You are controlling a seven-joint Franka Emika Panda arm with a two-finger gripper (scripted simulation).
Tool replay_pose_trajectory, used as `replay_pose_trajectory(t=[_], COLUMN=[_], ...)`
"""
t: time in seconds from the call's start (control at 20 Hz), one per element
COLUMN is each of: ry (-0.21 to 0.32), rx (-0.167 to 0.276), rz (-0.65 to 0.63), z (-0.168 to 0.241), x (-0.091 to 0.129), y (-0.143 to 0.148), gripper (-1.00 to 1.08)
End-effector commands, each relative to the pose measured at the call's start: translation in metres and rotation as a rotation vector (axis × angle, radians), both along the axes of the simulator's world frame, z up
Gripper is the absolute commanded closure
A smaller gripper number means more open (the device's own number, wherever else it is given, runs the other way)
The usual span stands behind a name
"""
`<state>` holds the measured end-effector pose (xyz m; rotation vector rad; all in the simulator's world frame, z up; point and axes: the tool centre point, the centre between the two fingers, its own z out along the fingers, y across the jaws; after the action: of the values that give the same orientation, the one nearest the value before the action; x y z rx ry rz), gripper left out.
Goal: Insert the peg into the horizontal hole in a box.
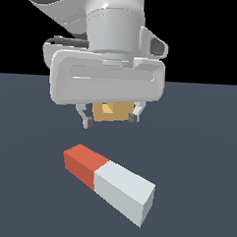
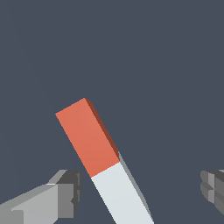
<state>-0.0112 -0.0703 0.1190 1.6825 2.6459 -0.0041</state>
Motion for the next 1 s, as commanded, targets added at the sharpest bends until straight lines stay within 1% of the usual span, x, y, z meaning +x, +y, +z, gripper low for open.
replay_pose_trajectory(t=[0.0, 0.6, 0.95], ry=[0.000, 0.003, 0.004], rx=[0.001, 0.004, 0.004], rz=[0.056, 0.322, 0.437], z=[-0.005, -0.030, -0.041], x=[0.001, 0.012, 0.020], y=[-0.008, -0.045, -0.060], gripper=[-0.92, -0.92, -0.92])
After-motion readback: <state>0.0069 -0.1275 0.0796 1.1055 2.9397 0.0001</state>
